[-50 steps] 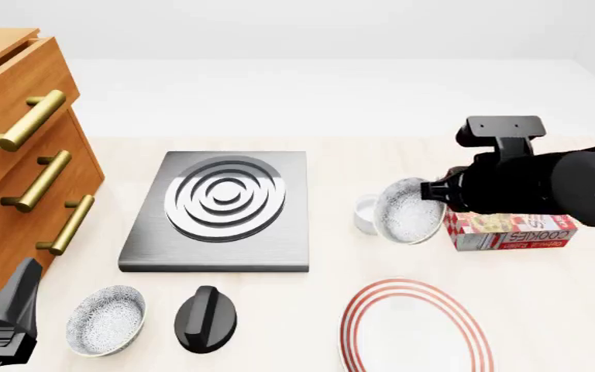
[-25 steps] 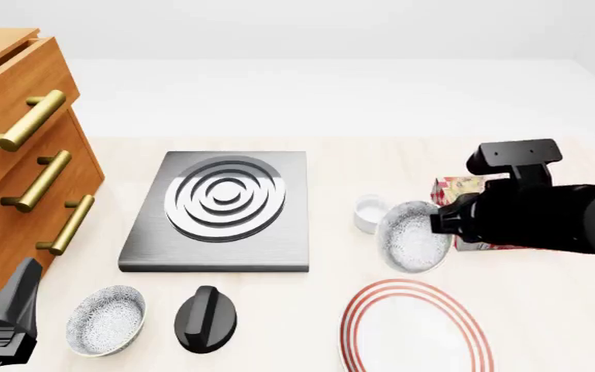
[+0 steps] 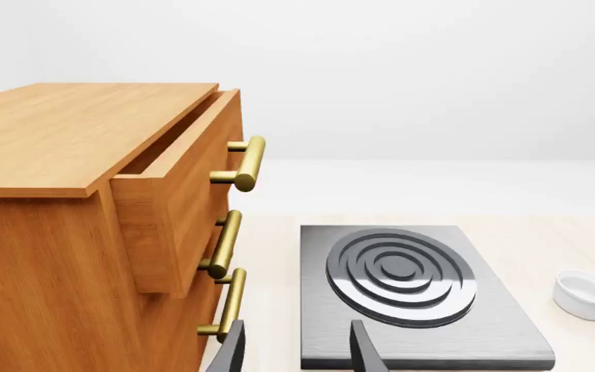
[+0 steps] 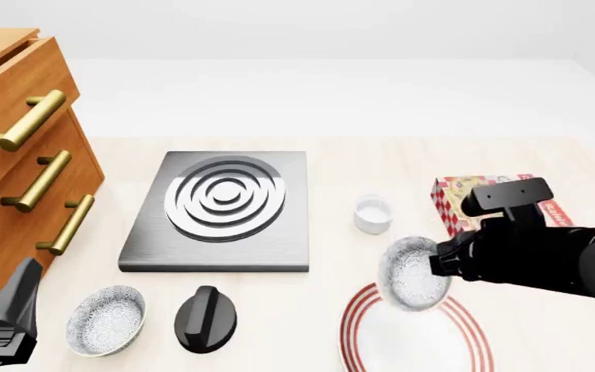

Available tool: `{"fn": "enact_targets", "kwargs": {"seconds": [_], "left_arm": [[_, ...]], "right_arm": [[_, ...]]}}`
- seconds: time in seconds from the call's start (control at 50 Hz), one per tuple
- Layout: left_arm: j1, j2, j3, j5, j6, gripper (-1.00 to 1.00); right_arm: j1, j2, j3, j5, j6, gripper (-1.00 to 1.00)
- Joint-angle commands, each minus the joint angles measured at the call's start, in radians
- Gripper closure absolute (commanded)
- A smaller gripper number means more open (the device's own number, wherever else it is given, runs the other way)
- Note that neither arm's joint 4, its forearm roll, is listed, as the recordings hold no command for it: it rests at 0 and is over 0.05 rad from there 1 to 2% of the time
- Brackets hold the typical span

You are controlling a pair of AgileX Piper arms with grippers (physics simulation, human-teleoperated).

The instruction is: Pick the akita bowl between the plate and the ramekin and place it on the plate.

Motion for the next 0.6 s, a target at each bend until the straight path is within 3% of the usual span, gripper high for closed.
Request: {"fn": "enact_targets", "kwargs": {"seconds": [0.02, 0.04, 0.6], "left_arm": [[0.000, 0.000, 0.000, 0.000, 0.000, -1.00], [0.000, 0.000, 0.000, 0.000, 0.000, -1.00], [0.000, 0.000, 0.000, 0.000, 0.000, -1.00]], "right_arm": [[0.013, -0.013, 0.029, -0.009, 0.006, 1.00], [0.031, -0.001, 0.024, -0.012, 0.026, 1.00], [0.034, -0.030, 0.077, -0.018, 0.011, 1.00]]}}
